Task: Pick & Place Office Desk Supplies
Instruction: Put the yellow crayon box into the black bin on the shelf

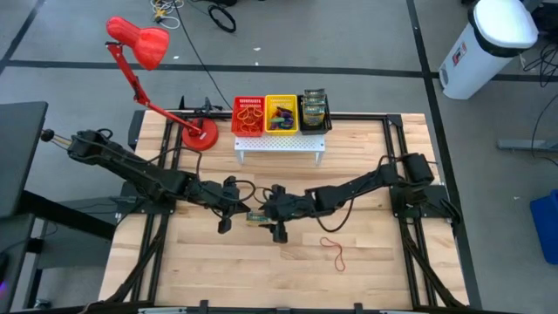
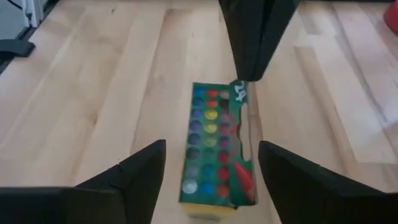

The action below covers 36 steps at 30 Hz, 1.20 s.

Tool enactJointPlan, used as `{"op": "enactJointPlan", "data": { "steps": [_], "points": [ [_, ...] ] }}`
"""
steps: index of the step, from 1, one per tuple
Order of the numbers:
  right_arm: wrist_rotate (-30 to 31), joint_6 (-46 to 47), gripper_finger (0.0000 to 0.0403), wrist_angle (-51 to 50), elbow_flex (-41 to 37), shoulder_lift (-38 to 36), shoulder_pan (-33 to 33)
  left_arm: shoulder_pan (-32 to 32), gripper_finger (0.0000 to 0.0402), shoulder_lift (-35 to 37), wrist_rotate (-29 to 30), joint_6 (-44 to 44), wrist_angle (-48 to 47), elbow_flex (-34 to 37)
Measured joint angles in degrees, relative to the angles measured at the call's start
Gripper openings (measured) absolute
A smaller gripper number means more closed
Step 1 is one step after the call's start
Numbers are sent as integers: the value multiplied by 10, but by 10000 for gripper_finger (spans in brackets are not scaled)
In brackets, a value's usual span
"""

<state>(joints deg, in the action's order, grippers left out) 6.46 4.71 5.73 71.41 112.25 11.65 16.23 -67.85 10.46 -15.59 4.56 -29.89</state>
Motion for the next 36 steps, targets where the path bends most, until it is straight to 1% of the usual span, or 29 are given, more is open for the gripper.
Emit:
{"op": "enactJointPlan", "data": {
  "steps": [5, 7, 11, 14, 16, 19, 22, 26, 28, 32, 36],
  "points": [
    [-35, 11, 246, 8, 2, 14, -1, 0, 5, 0, 0, -3, 0, 0],
    [-32, 14, 230, 3, 2, 14, 0, -1, 8, 0, 4, -10, 0, 0],
    [-29, 14, 179, 11, 2, 14, 0, 0, 22, 0, 28, -16, 0, 0],
    [-26, 10, 137, 15, 2, 14, -1, -1, 42, 0, 31, -22, 0, 0],
    [-23, 11, 119, 15, 2, 14, 0, 0, 61, 0, 30, -25, 1, 0],
    [-13, 11, 113, 10, 2, 14, 0, 0, 92, 1, 29, -30, 0, 0],
    [-16, 11, 129, 10, 2, 14, 0, 0, 121, 19, 28, -30, -5, 0],
    [-21, 13, 139, 10, 2, 14, 0, 0, 156, 71, 29, -30, -28, 0],
    [-26, 10, 133, 10, 2, 14, 0, 1, 171, 104, 49, -28, -51, 0],
    [-39, 6, 113, 9, 2, 14, 0, 12, 190, 156, 112, -6, -82, 0],
    [-42, -5, 105, -3, 2, 6, 0, 18, 194, 186, 124, 20, -33, 39]
  ]
}}
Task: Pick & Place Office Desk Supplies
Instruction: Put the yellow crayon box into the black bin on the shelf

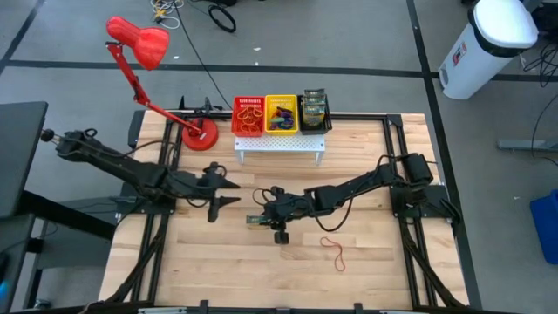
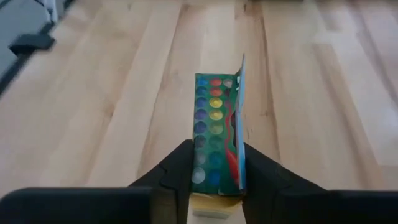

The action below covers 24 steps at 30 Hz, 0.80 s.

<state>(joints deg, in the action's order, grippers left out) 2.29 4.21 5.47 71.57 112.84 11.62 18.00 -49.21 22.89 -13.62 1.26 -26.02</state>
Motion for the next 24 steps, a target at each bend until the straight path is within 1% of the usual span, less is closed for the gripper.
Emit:
{"op": "enactJointPlan", "data": {
  "steps": [3, 6, 10, 13, 16, 19, 22, 24],
  "points": [
    [0, -6, 110, -13, 0, -24, 0, -3, 193, 9, 0, 7, 72, 54],
    [4, -22, 112, -43, 0, -64, -2, -5, 193, 10, 1, 6, 184, 113],
    [-3, -51, 113, -124, 0, -148, -16, -5, 192, 8, 1, 8, 313, 178],
    [0, -79, 114, -198, 0, -228, -45, -4, 192, 8, 0, -6, 355, 209],
    [0, -117, 114, -277, 3, -313, -96, -4, 192, 8, 1, -22, 377, 226],
    [1, -170, 114, -342, 23, -379, -168, -4, 192, 8, 0, -28, 373, 229],
    [-9, -235, 114, -391, 43, -414, -253, -4, 192, 8, 0, -29, 374, 229],
    [-43, -275, 114, -409, 48, -419, -312, -4, 192, 8, 2, -29, 375, 229]
  ]
}}
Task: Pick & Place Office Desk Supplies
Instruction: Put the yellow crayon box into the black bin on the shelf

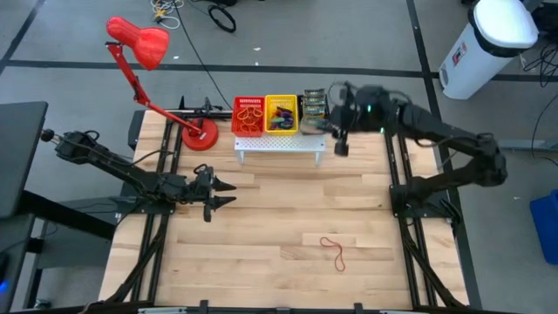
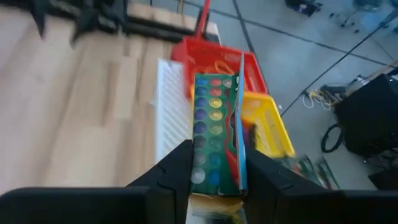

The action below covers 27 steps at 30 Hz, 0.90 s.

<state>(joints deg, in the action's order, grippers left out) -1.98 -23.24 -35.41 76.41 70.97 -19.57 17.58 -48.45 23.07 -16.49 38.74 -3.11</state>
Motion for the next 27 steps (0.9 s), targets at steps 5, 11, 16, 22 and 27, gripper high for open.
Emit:
{"op": "enactJointPlan", "data": {
  "steps": [5, 11, 16, 22, 27],
  "points": [
    [-109, -95, 114, -14, -4, 11, -119, 0, 192, -3, 0, -15, -1, 0],
    [-200, -144, 114, -17, -4, 38, -187, 0, 192, -7, 0, -33, -1, 0],
    [-210, -167, 114, -28, -4, 60, -191, 0, 192, -7, 3, -35, -1, 0],
    [-196, -181, 115, -29, -4, 86, -191, 0, 192, -7, 9, -37, -1, 0],
    [-170, -191, 116, -33, -4, 91, -191, 0, 192, -7, 9, -37, -1, 0]
  ]
}}
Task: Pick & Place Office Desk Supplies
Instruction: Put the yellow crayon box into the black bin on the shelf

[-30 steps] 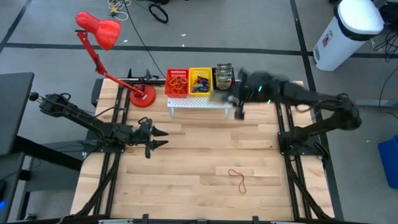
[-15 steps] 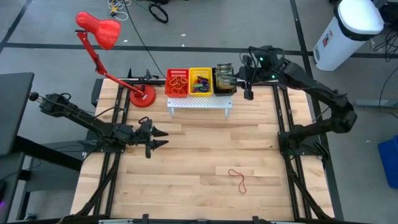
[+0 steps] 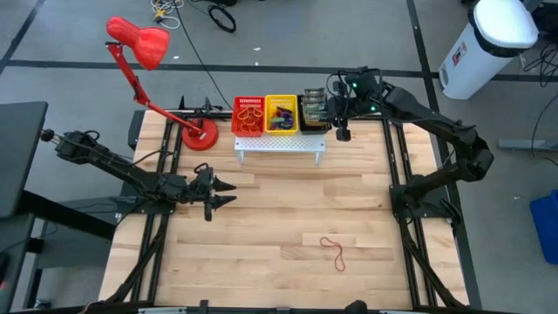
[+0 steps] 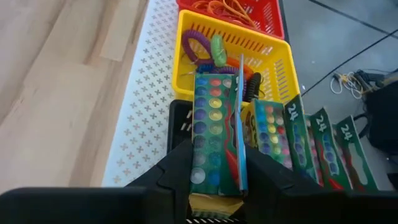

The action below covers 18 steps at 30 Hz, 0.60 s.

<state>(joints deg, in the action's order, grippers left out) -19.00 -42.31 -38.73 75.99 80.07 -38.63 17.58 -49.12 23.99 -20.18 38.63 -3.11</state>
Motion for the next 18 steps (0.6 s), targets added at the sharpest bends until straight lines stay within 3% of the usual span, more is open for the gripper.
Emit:
{"op": "enactJointPlan", "data": {
  "steps": [18],
  "points": [
    [26, 17, 208, 3, 0, -2, 0, 0, 192, 0, 0, 0, 0, 0]
  ]
}}
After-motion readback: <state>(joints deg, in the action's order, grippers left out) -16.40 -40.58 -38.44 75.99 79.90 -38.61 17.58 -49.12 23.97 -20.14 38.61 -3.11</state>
